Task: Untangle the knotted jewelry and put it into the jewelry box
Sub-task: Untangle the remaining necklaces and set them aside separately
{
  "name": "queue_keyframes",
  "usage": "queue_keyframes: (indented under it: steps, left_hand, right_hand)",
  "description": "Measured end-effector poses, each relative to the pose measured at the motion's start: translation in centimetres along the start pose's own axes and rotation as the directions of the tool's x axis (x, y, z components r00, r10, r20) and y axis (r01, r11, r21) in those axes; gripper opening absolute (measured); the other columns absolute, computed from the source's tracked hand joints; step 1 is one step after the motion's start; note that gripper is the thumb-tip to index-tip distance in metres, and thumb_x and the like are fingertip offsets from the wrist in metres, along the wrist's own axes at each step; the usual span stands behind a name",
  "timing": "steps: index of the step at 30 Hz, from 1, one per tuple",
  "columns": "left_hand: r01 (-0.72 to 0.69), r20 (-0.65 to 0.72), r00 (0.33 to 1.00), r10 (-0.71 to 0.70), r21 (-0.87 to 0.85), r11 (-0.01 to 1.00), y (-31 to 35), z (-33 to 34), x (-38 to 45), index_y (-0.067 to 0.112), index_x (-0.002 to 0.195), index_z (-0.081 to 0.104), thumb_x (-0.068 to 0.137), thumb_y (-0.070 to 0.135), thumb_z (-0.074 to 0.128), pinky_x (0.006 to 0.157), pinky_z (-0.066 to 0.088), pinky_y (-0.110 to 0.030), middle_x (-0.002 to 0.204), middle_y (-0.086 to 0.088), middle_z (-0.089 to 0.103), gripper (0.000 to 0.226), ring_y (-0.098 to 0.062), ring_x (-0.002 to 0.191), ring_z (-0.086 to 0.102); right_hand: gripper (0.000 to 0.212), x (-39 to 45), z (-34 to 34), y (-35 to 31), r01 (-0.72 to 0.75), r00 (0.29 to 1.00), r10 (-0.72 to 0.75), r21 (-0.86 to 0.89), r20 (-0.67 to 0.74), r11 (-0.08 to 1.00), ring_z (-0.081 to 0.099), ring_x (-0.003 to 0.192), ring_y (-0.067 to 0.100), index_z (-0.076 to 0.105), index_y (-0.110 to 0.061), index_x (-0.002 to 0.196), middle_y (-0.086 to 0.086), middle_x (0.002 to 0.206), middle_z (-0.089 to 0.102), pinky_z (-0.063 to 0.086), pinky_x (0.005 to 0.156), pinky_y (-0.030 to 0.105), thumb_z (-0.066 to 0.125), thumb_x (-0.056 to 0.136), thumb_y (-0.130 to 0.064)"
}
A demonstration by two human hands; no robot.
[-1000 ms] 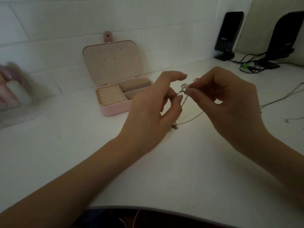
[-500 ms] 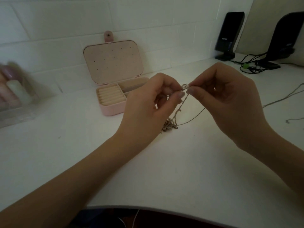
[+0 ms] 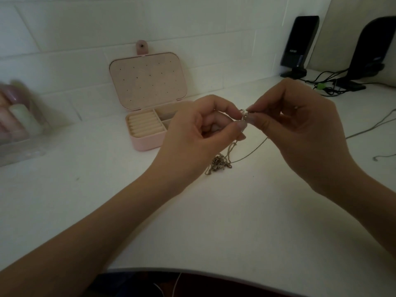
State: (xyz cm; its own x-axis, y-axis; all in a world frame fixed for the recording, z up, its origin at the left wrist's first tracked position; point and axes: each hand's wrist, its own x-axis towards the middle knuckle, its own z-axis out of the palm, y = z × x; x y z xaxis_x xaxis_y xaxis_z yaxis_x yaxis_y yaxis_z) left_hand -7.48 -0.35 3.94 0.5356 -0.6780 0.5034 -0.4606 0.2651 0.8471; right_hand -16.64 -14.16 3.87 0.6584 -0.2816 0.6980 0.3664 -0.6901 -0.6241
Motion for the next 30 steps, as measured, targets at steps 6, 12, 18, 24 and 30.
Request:
queue_keyframes:
  steps: [6,12,18,24,30]
  left_hand:
    - [-0.044,-0.030,0.999,0.044,-0.005,0.999,-0.03,0.04,-0.18,0.013,0.081,0.060,0.084,0.002,0.067,0.060,0.044,-0.010,0.062,0.005,0.069,0.014,-0.001,0.064,0.066]
    - [-0.057,-0.051,0.997,0.057,0.009,0.998,-0.29,-0.05,-0.15,0.013,0.080,0.062,0.082,-0.001,0.069,0.065,0.050,-0.017,0.068,0.004,0.072,0.016,-0.007,0.068,0.068]
    - [-0.067,-0.122,0.990,0.072,0.049,0.997,-0.36,-0.03,-0.14,0.018,0.076,0.063,0.082,0.005,0.071,0.061,0.049,-0.047,0.072,-0.001,0.073,0.016,-0.041,0.074,0.063]
    - [-0.057,-0.191,0.979,0.074,0.095,0.994,-0.19,-0.14,-0.06,0.015,0.076,0.062,0.081,0.004,0.072,0.071,0.055,-0.043,0.068,0.003,0.071,0.015,-0.019,0.067,0.069]
    - [-0.045,-0.197,0.978,0.071,0.134,0.990,-0.59,-0.17,0.01,0.018,0.078,0.061,0.082,0.008,0.072,0.064,0.053,-0.036,0.069,0.002,0.072,0.016,-0.032,0.070,0.064]
  right_hand:
    - [0.011,-0.01,-0.01,0.03,-0.012,1.000,0.012,-0.002,0.006,1.000,0.061,0.072,0.013,0.061,-0.017,0.083,-0.005,0.080,0.064,0.049,0.064,0.032,0.071,0.084,-0.013]
    - [0.013,-0.04,0.03,-0.10,-0.006,1.000,0.006,-0.009,0.014,1.000,0.063,0.074,0.017,0.060,-0.019,0.080,-0.004,0.082,0.065,0.050,0.066,0.036,0.072,0.083,-0.014]
    - [0.013,-0.03,-0.01,0.00,-0.022,1.000,0.022,-0.005,0.003,1.000,0.064,0.074,0.017,0.061,-0.020,0.080,-0.006,0.081,0.067,0.050,0.069,0.043,0.073,0.082,-0.017]
    - [0.010,-0.14,0.14,-0.28,-0.054,0.997,0.053,0.006,0.061,0.999,0.065,0.075,0.014,0.063,-0.019,0.080,-0.006,0.077,0.067,0.054,0.071,0.035,0.073,0.082,-0.018]
    - [0.010,0.22,0.03,0.04,-0.125,0.991,0.127,-0.040,0.042,0.991,0.062,0.067,0.004,0.064,-0.019,0.081,-0.013,0.076,0.067,0.049,0.062,0.015,0.073,0.082,-0.015]
